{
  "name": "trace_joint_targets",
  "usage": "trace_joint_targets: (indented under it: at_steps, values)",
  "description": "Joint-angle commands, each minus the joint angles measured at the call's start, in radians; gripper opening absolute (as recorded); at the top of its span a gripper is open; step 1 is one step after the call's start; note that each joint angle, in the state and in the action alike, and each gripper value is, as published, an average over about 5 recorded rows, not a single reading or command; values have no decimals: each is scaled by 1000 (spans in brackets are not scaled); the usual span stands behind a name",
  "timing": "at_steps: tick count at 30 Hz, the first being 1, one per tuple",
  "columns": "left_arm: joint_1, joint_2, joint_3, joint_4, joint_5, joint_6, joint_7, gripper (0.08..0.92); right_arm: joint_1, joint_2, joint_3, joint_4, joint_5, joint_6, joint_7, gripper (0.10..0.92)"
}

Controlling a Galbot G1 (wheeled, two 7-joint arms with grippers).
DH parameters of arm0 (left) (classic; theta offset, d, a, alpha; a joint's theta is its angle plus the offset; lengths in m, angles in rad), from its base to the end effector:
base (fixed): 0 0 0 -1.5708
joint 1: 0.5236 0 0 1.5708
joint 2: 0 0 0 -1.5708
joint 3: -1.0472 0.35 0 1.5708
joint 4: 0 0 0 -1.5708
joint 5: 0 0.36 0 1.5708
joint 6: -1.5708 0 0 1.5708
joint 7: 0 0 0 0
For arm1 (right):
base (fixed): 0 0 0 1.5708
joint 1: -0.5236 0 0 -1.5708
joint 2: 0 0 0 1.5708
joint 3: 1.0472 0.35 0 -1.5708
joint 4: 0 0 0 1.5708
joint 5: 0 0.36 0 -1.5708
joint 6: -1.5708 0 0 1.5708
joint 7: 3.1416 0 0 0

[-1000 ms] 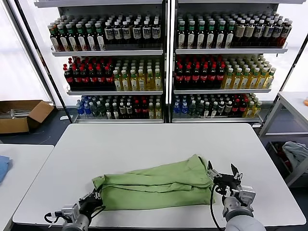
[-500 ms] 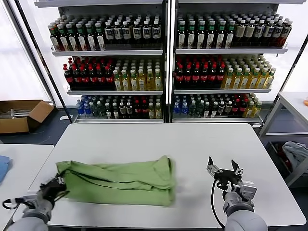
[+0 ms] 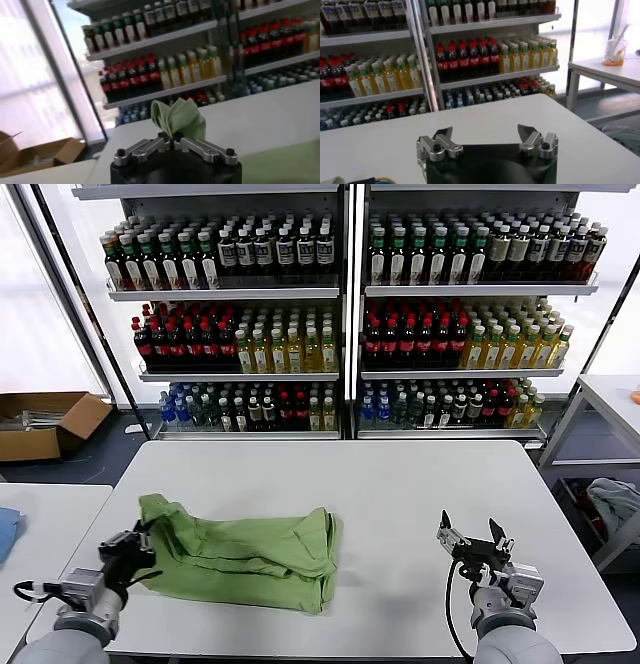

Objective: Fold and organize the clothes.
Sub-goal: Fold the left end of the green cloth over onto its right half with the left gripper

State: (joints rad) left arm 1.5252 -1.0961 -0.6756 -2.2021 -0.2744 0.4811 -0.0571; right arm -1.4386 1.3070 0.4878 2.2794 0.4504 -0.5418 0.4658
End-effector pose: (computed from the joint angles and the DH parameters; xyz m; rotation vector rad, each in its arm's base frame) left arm 0.2080 0.1020 -0.2229 -0.0514 -2.8148 -0.3521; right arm 0.2089 -0.0207 -0.2098 -0.2463 -2.8256 -0.1426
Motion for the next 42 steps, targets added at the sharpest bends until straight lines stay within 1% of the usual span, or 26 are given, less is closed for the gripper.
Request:
trace_joint_targets:
  at_steps: [1,12,20,26,31,37,42]
  values:
    - [-56,-39,308,-42,155,8,31,96,-61,23,21,26,-16,5,1,823]
    - [-174,-57,471,35,159,34,40,96,-126,61,38,55,-64,19,2,823]
    - [-232,-97,549,99,168,40,48,96,-163,85,40,69,-90,29,1,823]
    - [-270,-139,575,176,173,39,59,96,-185,90,43,79,-100,37,0,823]
    - [-279,-164,583,210,183,34,73,96,-188,89,37,79,-104,37,0,823]
    - [-299,-210,589,255,195,26,75,96,-184,81,24,67,-113,38,-4,823]
    - [-287,-250,594,302,207,-13,68,103,-175,79,11,55,-115,40,-6,823]
